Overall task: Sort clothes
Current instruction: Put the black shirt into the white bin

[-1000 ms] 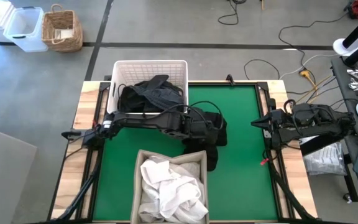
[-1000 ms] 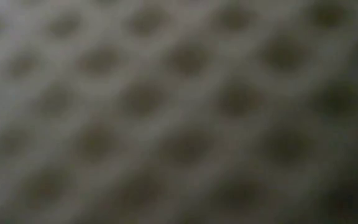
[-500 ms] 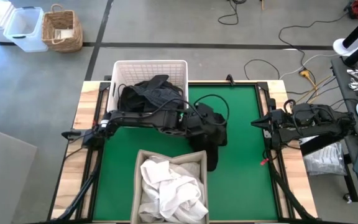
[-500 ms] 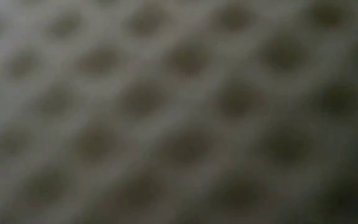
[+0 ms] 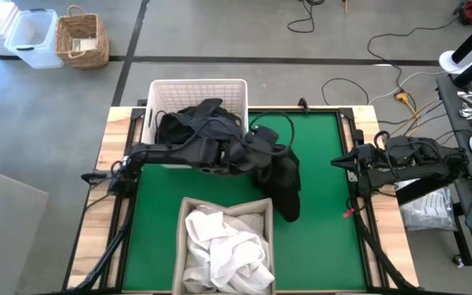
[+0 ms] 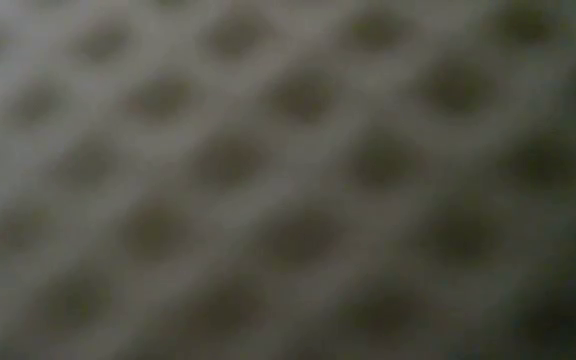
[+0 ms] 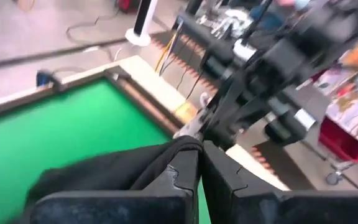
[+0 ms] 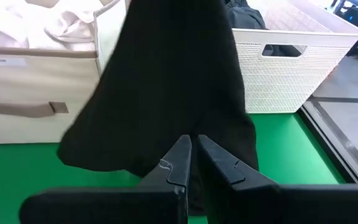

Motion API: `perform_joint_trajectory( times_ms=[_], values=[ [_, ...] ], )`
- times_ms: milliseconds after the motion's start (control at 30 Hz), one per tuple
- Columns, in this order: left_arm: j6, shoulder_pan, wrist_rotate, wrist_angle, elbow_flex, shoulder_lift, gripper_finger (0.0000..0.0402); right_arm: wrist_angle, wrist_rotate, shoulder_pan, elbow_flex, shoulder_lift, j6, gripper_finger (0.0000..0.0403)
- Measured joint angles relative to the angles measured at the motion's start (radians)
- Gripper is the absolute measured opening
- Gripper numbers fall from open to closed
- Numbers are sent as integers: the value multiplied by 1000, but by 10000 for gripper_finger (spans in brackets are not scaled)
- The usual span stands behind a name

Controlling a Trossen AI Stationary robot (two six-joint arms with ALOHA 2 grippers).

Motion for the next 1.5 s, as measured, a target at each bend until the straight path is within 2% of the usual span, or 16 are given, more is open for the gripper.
perform_joint_trajectory(
  times_ms=[467, 800, 1033, 1267, 1367, 1500],
  values=[
    [235, 5, -19, 151, 0, -147, 0, 27, 3, 0, 0, 0, -11, 18],
    [248, 58, -30, 222, 2, -275, 0, 60, 3, 0, 0, 0, -2, 18],
    [333, 92, -29, 383, 2, -310, 0, 80, 7, 0, 0, 0, 12, 18],
    [540, 95, -32, 606, 2, -360, 0, 83, 11, 0, 0, 0, 31, 18],
    [650, 99, -89, 616, 2, -398, 0, 82, 11, 0, 0, 0, 35, 18],
    [791, 100, -263, 626, 3, -438, 0, 83, 11, -1, 0, 0, 34, 18]
  ],
)
